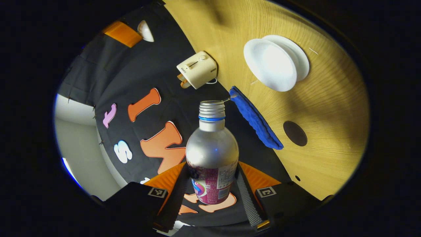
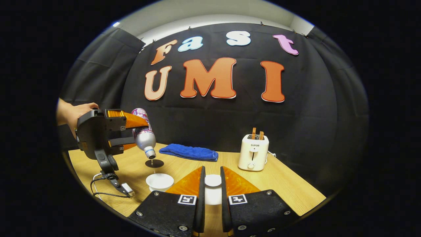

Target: Open the teacup lid with one hand, grasp the water bottle and pour water into the teacup with the other hand; after pouring, place the water bottle on the coaster and then close the teacup lid.

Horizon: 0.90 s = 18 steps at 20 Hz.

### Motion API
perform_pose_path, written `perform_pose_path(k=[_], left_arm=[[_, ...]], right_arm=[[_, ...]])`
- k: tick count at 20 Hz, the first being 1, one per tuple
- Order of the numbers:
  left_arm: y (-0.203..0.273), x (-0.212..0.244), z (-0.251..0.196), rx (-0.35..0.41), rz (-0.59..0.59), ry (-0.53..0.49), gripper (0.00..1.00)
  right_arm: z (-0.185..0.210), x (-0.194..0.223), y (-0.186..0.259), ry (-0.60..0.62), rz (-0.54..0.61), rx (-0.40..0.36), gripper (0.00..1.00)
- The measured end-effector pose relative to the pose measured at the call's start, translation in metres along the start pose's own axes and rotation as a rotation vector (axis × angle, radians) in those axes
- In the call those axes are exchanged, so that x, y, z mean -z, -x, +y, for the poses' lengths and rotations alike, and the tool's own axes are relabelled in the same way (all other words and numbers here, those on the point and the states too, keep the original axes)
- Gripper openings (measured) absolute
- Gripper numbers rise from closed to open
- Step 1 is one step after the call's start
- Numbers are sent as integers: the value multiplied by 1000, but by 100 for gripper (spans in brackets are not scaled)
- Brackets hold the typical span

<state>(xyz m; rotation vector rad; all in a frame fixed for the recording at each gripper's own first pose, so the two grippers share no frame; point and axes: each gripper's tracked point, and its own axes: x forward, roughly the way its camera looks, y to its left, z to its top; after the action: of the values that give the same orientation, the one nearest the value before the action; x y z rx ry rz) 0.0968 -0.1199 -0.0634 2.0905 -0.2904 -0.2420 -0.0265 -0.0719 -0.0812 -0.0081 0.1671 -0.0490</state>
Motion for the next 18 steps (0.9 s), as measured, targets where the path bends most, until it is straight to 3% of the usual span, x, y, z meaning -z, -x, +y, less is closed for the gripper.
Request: perform_pose_path(k=[6, 7, 14, 15, 18], left_arm=[[8, 23, 15, -120, 29, 242, 87], [10, 32, 20, -146, 46, 296, 83], [29, 80, 32, -337, 162, 765, 83], [32, 87, 34, -366, 178, 842, 79], [39, 98, 38, -447, 206, 1051, 83]], right_arm=[[7, 1, -7, -5, 13, -4, 22], [9, 0, -9, -9, 14, -6, 22], [26, -5, -21, -7, 21, -26, 21], [29, -7, -23, -2, 21, -30, 21], [40, -9, -28, -7, 25, -52, 21]])
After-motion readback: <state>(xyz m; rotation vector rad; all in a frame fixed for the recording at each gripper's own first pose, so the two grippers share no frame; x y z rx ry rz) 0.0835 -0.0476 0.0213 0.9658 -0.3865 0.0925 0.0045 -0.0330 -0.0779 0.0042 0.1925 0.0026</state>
